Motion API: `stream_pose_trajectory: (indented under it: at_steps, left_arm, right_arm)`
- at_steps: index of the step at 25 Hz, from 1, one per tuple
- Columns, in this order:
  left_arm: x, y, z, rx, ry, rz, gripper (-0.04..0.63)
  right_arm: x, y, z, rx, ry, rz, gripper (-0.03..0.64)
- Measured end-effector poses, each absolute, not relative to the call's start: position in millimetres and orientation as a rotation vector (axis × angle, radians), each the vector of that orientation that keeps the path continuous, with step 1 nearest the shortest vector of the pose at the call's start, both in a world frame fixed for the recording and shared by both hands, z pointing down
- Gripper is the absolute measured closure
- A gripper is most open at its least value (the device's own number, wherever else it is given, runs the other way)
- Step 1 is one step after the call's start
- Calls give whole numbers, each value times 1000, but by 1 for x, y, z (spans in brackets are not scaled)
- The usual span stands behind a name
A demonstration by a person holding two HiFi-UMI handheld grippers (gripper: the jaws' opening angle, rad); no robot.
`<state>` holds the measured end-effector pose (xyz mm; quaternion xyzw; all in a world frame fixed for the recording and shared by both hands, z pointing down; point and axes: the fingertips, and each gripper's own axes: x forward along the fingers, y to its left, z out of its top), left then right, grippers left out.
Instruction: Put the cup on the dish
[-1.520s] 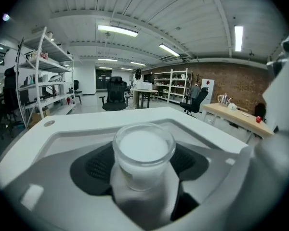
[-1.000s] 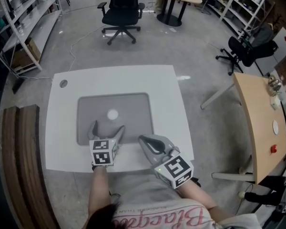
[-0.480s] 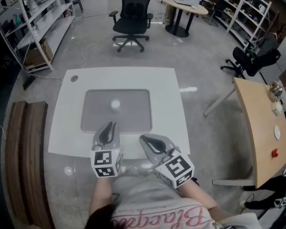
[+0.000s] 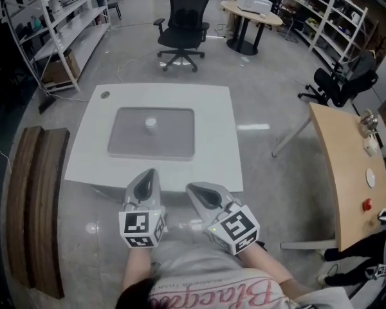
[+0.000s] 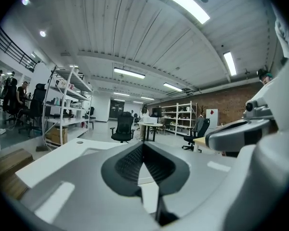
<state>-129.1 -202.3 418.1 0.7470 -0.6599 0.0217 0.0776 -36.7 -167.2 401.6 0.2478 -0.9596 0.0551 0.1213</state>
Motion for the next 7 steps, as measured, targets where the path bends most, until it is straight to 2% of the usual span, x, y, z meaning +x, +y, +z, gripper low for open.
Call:
stream_pose_trajectory:
  at_steps: [7]
  left_arm:
    - [-102,-154,405,2255,-1973,64,597]
  right_arm:
    - [-26,-133,389,695,-2829,109,617]
